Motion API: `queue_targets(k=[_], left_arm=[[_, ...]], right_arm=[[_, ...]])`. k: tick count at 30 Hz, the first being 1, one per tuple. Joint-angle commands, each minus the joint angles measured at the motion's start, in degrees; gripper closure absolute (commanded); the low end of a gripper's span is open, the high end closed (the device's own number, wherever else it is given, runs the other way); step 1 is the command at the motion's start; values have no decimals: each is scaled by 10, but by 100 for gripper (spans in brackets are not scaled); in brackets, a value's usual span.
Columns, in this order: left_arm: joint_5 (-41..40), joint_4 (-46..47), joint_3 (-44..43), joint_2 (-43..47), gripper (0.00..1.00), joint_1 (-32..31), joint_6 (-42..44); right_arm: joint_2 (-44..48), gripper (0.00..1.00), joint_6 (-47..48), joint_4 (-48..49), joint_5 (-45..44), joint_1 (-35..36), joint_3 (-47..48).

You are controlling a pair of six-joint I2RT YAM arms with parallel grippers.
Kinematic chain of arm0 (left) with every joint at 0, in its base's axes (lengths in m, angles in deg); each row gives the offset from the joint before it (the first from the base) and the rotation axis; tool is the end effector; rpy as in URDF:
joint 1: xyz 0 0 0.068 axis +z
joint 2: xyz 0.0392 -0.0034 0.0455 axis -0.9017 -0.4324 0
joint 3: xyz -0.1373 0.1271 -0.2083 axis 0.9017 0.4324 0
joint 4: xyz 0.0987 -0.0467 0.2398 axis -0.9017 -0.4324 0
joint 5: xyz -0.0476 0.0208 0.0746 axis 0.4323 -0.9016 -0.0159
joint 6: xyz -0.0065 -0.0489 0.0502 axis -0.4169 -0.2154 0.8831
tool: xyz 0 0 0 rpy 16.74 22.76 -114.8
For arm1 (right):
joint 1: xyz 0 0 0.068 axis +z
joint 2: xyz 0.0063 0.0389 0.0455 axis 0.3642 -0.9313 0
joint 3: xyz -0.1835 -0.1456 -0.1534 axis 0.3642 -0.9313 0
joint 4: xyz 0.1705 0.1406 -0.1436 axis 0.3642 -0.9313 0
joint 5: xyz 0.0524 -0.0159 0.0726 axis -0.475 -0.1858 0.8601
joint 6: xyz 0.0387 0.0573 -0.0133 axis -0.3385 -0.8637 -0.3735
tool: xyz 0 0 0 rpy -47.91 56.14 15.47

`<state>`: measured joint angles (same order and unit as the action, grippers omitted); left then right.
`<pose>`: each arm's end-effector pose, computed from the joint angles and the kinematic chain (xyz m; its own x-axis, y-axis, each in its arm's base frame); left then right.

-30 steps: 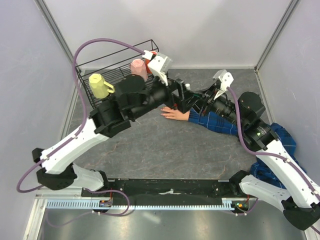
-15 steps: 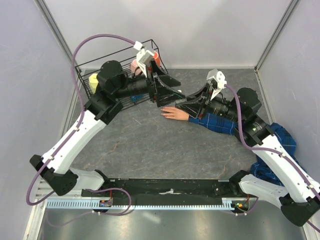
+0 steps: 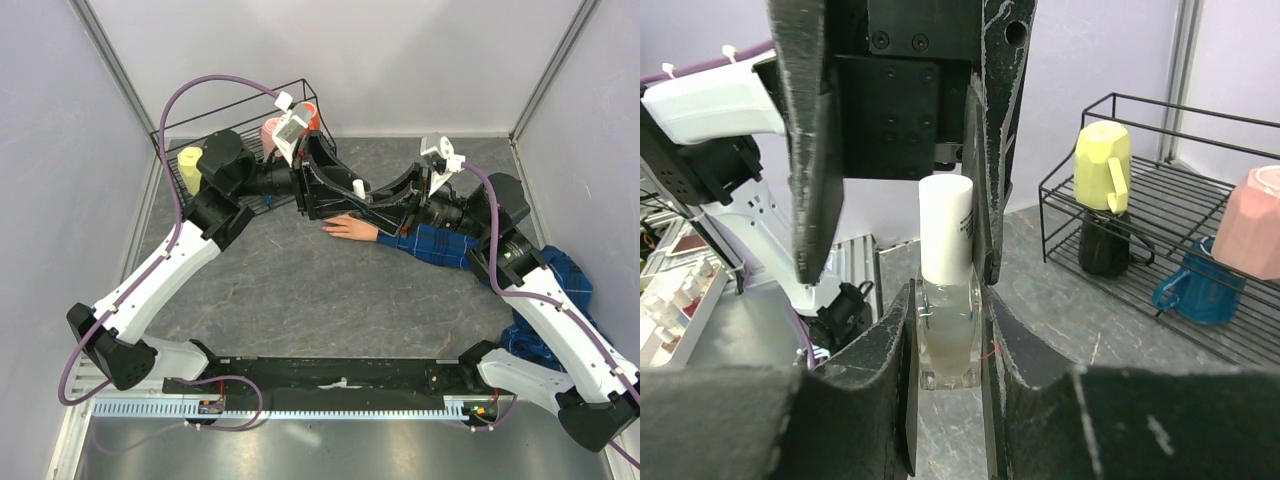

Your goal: Paint the nails

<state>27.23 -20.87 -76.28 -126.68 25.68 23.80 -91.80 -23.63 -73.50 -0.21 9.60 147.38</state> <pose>0.2025 -0.2229 0.4977 -0.2730 -0.1445 -0.9511 0.9578 -0.1327 -0.2548 0.1722 0.1491 0.4599 -0.1314 0.2023 -0.9705 -0.9551 0.2364 0.1786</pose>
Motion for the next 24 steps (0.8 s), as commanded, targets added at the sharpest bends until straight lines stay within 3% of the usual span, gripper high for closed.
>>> queue_targets(k=[1, 3, 4, 7, 10, 11, 13, 14, 17, 20, 24], left_arm=[[11, 13, -11, 12, 52, 3, -27], [-14, -21, -25, 9, 61, 3, -18], [-24, -31, -30, 5, 74, 3, -16], [-91, -100, -54, -2, 98, -3, -1], [-223, -189, -80, -3, 98, -36, 21], [-316, -210, -90, -5, 98, -50, 27], [-429, -284, -131, -17, 98, -108, 41], [-546, -313, -148, -38, 98, -127, 38], [-691, -413, -256, -98, 98, -169, 3], [-739, -480, -328, -139, 98, -177, -27], [-721, -497, -368, -171, 98, -177, -29]], right_arm=[[-4, 100, -11, 41, -3, -11, 15], [-3, 100, -11, 40, -11, -11, 15], [-4, 100, -4, 30, -16, -12, 16], [-12, 100, 26, -7, -48, -12, 29], [-19, 100, 48, -44, -102, -6, 44], [-19, 100, 74, -50, -126, -2, 52], [-18, 100, 106, -98, -209, 25, 60], [-17, 100, 139, -108, -239, 38, 65], [-18, 100, 179, -131, -336, 81, 65], [-10, 100, 187, -132, -389, 95, 54], [3, 100, 203, -131, -407, 96, 39]])
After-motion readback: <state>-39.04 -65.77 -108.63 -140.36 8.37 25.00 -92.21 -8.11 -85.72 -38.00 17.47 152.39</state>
